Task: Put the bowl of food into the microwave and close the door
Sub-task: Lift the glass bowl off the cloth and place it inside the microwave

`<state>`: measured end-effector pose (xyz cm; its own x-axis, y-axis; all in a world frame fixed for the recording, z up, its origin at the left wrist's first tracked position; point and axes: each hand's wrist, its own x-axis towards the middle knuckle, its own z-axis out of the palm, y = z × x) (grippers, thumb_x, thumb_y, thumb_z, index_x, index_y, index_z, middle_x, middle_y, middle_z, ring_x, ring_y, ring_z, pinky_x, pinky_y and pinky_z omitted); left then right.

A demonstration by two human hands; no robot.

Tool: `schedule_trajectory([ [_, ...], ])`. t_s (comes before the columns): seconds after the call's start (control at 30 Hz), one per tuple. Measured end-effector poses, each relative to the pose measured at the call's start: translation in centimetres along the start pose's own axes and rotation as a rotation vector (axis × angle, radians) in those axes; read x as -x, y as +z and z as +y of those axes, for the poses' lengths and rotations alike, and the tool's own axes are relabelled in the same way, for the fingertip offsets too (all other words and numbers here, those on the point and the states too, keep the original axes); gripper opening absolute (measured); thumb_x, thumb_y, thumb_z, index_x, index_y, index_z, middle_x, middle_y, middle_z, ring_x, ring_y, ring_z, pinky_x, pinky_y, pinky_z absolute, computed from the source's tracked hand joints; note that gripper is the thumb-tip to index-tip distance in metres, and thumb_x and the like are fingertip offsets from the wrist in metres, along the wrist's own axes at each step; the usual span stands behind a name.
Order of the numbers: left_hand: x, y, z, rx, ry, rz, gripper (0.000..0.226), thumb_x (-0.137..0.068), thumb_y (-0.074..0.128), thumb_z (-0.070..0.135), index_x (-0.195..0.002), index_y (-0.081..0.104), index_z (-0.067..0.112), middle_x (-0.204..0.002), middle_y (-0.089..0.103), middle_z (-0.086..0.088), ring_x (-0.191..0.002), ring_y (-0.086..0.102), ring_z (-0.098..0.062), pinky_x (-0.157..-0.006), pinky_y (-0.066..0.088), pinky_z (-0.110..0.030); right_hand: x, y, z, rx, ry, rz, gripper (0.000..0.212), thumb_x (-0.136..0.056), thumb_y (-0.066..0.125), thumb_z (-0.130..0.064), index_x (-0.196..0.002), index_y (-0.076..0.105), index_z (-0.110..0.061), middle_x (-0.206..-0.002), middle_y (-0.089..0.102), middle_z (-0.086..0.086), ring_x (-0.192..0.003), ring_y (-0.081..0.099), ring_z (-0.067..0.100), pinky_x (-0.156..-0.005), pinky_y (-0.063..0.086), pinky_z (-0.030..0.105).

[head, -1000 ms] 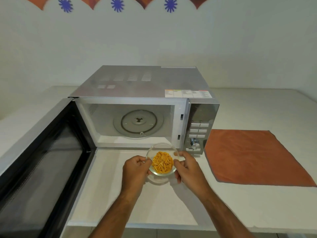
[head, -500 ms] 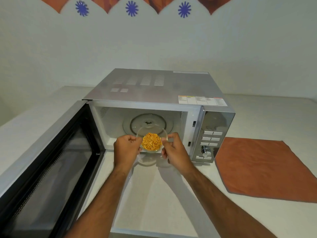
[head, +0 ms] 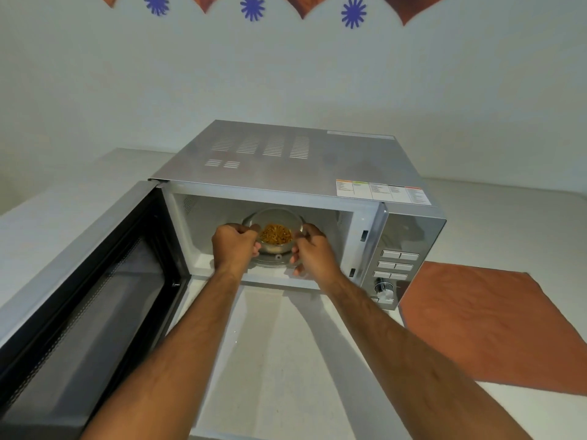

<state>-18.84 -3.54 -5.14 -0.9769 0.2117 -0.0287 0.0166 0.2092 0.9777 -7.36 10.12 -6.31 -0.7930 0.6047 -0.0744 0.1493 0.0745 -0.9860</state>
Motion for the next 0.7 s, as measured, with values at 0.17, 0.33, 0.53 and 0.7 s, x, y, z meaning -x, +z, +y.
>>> schedule_trajectory([
  [0.17,-1.1,1.2,-0.1,0.067,-0.081,-0.006,0.015,-0.095,0.078,0.021,-0.091,0.077,0.006,-0.076,0.079,-0.011,-0.050,0.069,-0.010,-0.050,0.058,-0.019,-1.9,0.2,0.4,-0.009,-0.002,0.027,0.033,-0.109,0.047,-0.021,-0.141,0.054,-0.025,-0.075,0.063,0.002,-0.057,0.064,0.014,-0.047,0.054,0.030],
  [0.33,-1.9,1.7,-0.4,0.099,-0.108,-0.019,0.021,-0.096,0.076,0.021,-0.080,0.071,0.009,-0.071,0.074,-0.010,-0.049,0.063,-0.011,-0.043,0.051,-0.017,-3.4,0.0,0.8,0.045,0.004,-0.008,0.035,-0.110,0.047,-0.028,-0.145,0.050,-0.026,-0.087,0.064,0.004,-0.062,0.065,0.014,-0.045,0.052,0.026],
  [0.53,-3.3,2.0,-1.1,0.092,-0.086,-0.017,0.027,-0.095,0.075,0.021,-0.072,0.072,0.008,-0.060,0.071,-0.005,-0.035,0.058,-0.002,-0.040,0.052,-0.016,-4.7,0.3,1.4,0.035,0.002,0.001,0.032,-0.109,0.050,-0.031,-0.140,0.051,-0.024,-0.088,0.066,0.004,-0.062,0.067,0.014,-0.046,0.052,0.027],
  [0.7,-4.2,2.2,-1.8,0.094,-0.080,-0.018,0.027,-0.095,0.075,0.022,-0.072,0.074,0.008,-0.048,0.070,0.005,-0.036,0.060,-0.001,-0.041,0.054,-0.018,-5.3,0.6,1.7,-0.003,0.010,0.014,0.031,-0.108,0.052,-0.029,-0.139,0.051,-0.024,-0.088,0.066,0.007,-0.056,0.067,0.013,-0.045,0.052,0.028],
])
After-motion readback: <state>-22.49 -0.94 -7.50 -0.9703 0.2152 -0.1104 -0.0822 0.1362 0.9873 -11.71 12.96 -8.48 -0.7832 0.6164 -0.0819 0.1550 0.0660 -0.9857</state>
